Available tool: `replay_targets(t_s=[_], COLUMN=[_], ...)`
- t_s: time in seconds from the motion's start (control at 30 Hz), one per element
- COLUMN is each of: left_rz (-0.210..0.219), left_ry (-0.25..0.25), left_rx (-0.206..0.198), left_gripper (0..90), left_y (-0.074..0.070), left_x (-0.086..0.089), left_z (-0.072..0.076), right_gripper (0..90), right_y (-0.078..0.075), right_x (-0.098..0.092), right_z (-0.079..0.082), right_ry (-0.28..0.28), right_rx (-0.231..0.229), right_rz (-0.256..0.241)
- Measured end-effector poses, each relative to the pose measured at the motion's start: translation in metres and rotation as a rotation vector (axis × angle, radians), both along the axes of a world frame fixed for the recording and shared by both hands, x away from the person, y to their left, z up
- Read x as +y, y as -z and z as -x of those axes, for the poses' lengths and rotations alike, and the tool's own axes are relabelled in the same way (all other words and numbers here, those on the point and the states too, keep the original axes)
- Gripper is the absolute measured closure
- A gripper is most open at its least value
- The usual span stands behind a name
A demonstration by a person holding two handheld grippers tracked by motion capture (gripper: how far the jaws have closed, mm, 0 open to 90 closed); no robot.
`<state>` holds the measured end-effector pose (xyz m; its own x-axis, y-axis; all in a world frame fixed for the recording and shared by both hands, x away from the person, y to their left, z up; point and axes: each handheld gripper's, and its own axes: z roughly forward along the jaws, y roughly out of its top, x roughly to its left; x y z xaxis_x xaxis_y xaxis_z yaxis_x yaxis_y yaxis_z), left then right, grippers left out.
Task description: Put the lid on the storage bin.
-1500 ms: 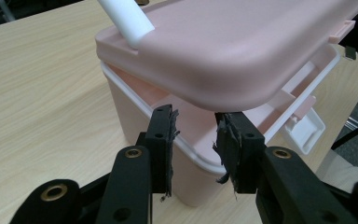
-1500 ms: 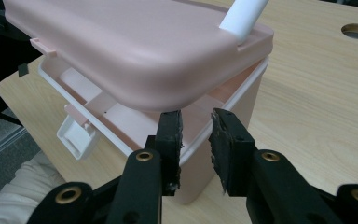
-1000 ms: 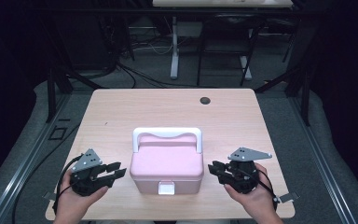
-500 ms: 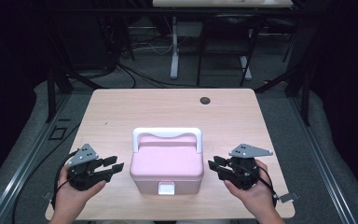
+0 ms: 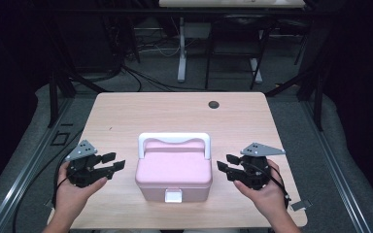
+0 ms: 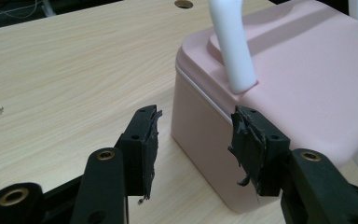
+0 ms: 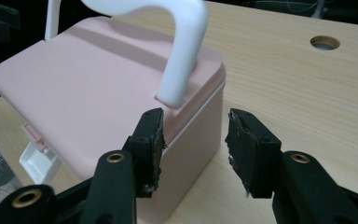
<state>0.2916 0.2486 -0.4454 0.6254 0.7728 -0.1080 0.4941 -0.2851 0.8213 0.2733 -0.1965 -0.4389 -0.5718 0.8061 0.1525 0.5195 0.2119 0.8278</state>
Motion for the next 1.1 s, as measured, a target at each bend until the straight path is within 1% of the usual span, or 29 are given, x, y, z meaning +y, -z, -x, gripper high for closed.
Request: replay_targets(t_s=[0.03, 0.07, 0.1, 0.13, 0.17, 0.2, 0.23, 0.27, 0.37, 0.4, 0.43, 0.47, 0.5, 0.53, 0.57, 0.6, 0.63, 0.7, 0.8, 0.87, 0.9, 0.93, 1.0, 1.1], left_rz=[0.004, 0.003, 0.002, 0.004, 0.009, 0.009, 0.011, 0.011, 0.016, 0.016, 0.019, 0.022, 0.023, 0.025, 0.024, 0.026, 0.025, 0.028, 0.033, 0.035, 0.036, 0.036, 0.022, 0.001], left_ry=[-0.002, -0.001, -0.008, -0.011, -0.013, -0.013, -0.023, -0.027, -0.036, -0.036, -0.034, -0.038, -0.044, -0.047, -0.051, -0.057, -0.062, -0.063, -0.067, -0.068, -0.071, -0.074, -0.084, -0.090], left_rx=[0.000, 0.010, 0.010, 0.012, 0.020, 0.020, 0.019, 0.020, 0.026, 0.026, 0.027, 0.026, 0.029, 0.031, 0.038, 0.037, 0.037, 0.038, 0.037, 0.037, 0.038, 0.039, 0.042, 0.045], left_gripper=[50.2, 50.1, 50.1, 50.1, 50.1, 50.1, 50.0, 49.8, 48.6, 48.6, 48.5, 48.5, 48.3, 48.1, 47.7, 47.4, 47.3, 46.3, 46.2, 46.3, 46.2, 46.0, 45.6, 44.4], left_y=[0.001, 0.002, 0.003, 0.004, 0.005, 0.005, 0.008, 0.009, 0.014, 0.014, 0.017, 0.019, 0.021, 0.023, 0.027, 0.029, 0.032, 0.036, 0.044, 0.049, 0.053, 0.056, 0.063, 0.069], left_x=[0.000, 0.001, 0.001, 0.001, 0.001, 0.001, 0.002, 0.003, 0.006, 0.006, 0.008, 0.009, 0.011, 0.012, 0.015, 0.016, 0.017, 0.020, 0.024, 0.026, 0.027, 0.027, 0.029, 0.030], left_z=[-0.002, -0.005, -0.007, -0.009, -0.012, -0.012, -0.015, -0.017, -0.023, -0.023, -0.025, -0.026, -0.026, -0.027, -0.027, -0.027, -0.027, -0.027, -0.025, -0.024, -0.023, -0.023, -0.022, -0.022], right_gripper=[52.9, 51.3, 49.9, 48.8, 48.0, 47.1, 46.6, 46.3, 45.6, 45.4, 45.1, 45.1, 44.8, 44.6, 44.4, 44.3, 44.3, 44.2, 44.2, 44.0, 43.9, 43.9, 43.8, 43.6], right_y=[0.000, 0.000, 0.000, 0.000, 0.001, 0.002, 0.003, 0.004, 0.007, 0.009, 0.010, 0.010, 0.012, 0.014, 0.017, 0.019, 0.021, 0.027, 0.035, 0.042, 0.044, 0.047, 0.053, 0.062], right_x=[-0.001, -0.002, -0.003, -0.004, -0.005, -0.006, -0.006, -0.007, -0.010, -0.012, -0.014, -0.014, -0.017, -0.018, -0.022, -0.023, -0.024, -0.029, -0.032, -0.034, -0.035, -0.035, -0.036, -0.035], right_z=[-0.001, -0.003, -0.005, -0.007, -0.009, -0.011, -0.013, -0.014, -0.019, -0.020, -0.021, -0.021, -0.022, -0.023, -0.024, -0.025, -0.025, -0.026, -0.026, -0.025, -0.025, -0.025, -0.024, -0.024], right_ry=[0.005, 0.011, 0.024, 0.028, 0.031, 0.044, 0.046, 0.048, 0.064, 0.059, 0.066, 0.066, 0.064, 0.089, 0.105, 0.103, 0.132, 0.123, 0.153, 0.174, 0.172, 0.182, 0.201, 0.223], right_rx=[-0.002, -0.010, -0.029, -0.036, -0.044, -0.051, -0.055, -0.046, -0.045, -0.038, -0.038, -0.038, -0.038, -0.044, -0.039, -0.037, -0.040, -0.032, -0.025, -0.035, -0.027, -0.028, -0.029, -0.030], right_rz=[0.001, -0.002, -0.005, 0.002, -0.002, 0.000, -0.013, -0.012, -0.012, -0.023, -0.030, -0.030, -0.038, -0.032, -0.029, -0.033, -0.018, -0.035, -0.038, -0.043, -0.043, -0.042, -0.035, -0.025])
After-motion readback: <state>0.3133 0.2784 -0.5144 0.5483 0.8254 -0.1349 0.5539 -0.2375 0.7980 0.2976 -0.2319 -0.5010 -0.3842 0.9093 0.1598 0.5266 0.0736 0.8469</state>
